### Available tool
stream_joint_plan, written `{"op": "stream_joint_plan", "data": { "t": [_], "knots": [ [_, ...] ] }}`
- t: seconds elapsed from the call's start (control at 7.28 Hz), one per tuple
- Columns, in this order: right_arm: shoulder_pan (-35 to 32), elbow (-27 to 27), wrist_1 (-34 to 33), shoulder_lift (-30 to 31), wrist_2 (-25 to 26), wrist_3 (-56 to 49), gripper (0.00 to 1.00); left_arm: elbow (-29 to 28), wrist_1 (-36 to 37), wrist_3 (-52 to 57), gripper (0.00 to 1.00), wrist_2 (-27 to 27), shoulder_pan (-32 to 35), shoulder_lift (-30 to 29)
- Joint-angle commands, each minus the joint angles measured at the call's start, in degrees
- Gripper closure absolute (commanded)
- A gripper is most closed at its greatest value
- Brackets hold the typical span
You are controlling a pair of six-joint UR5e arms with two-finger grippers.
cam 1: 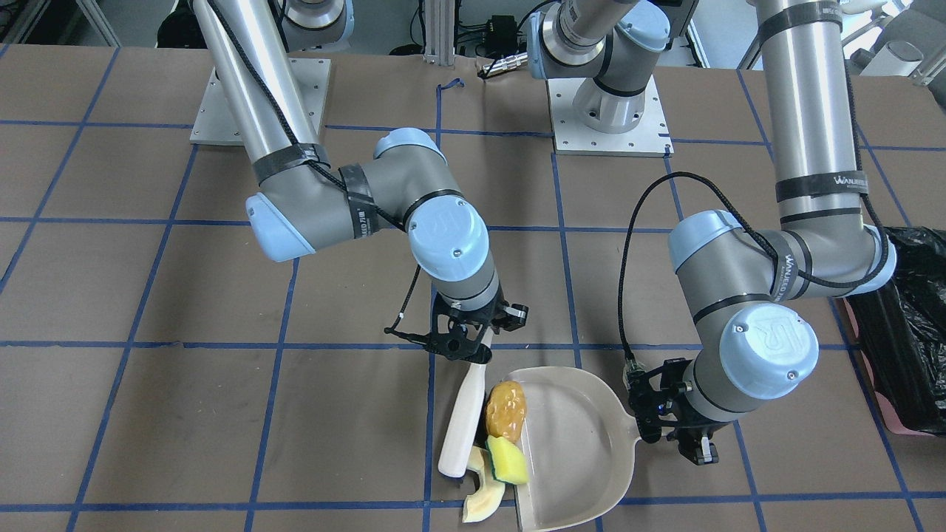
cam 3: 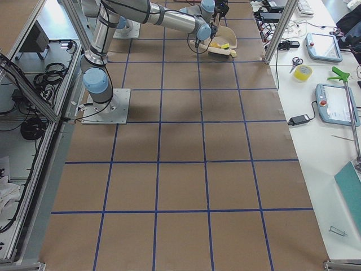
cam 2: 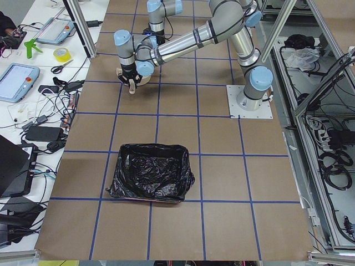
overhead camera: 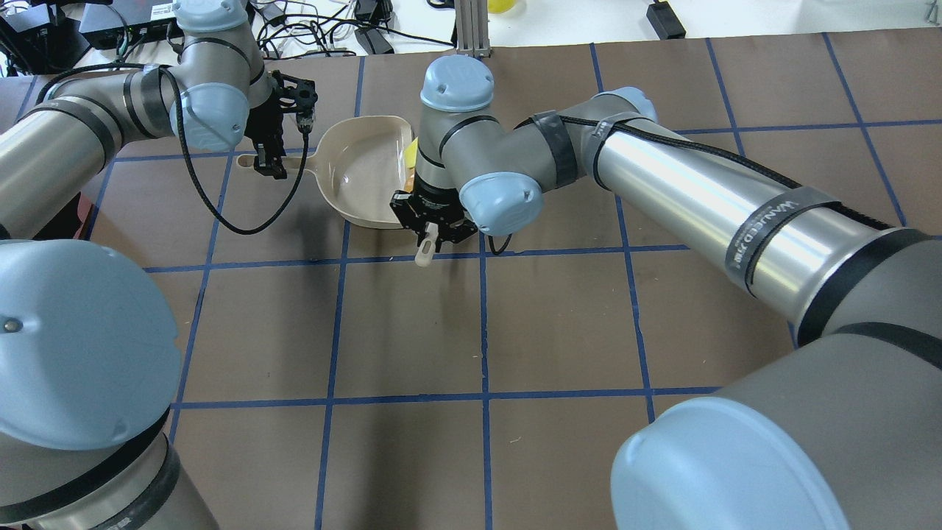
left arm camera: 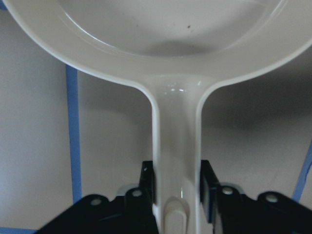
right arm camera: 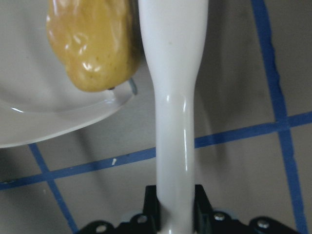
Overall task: Sweep and dump trash into bin
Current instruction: 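Sweep the potato and yellow sponge into the dustpan with the right gripper's brush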
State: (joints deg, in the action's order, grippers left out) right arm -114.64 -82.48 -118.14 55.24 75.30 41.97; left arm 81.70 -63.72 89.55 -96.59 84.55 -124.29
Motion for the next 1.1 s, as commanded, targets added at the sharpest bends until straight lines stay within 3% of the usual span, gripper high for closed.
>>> {"op": "stream_joint_plan", "data": {
  "t": [0.0, 0.55, 0.69, 0.96],
  "knots": [
    [-2.33, 4.25, 0.01, -1.89, -3.14, 5.38, 1.00, -0.05, 0.00, -0.08, 0.99, 0.00, 0.00, 0.01],
    [-5.58, 5.84, -3.04, -2.76, -10.60, 11.89, 1.00, -0.14, 0.00, -0.08, 0.99, 0.00, 0.00, 0.19],
    [-6.64, 6.71, -5.85, -3.90, -11.31, 14.78, 1.00, -0.14, 0.00, 0.01, 0.99, 0.00, 0.00, 0.19],
    [-7.35, 9.35, -5.27, -4.18, -12.01, 16.82, 1.00, -0.14, 0.00, 0.01, 0.99, 0.00, 0.00, 0.28]
  ]
}}
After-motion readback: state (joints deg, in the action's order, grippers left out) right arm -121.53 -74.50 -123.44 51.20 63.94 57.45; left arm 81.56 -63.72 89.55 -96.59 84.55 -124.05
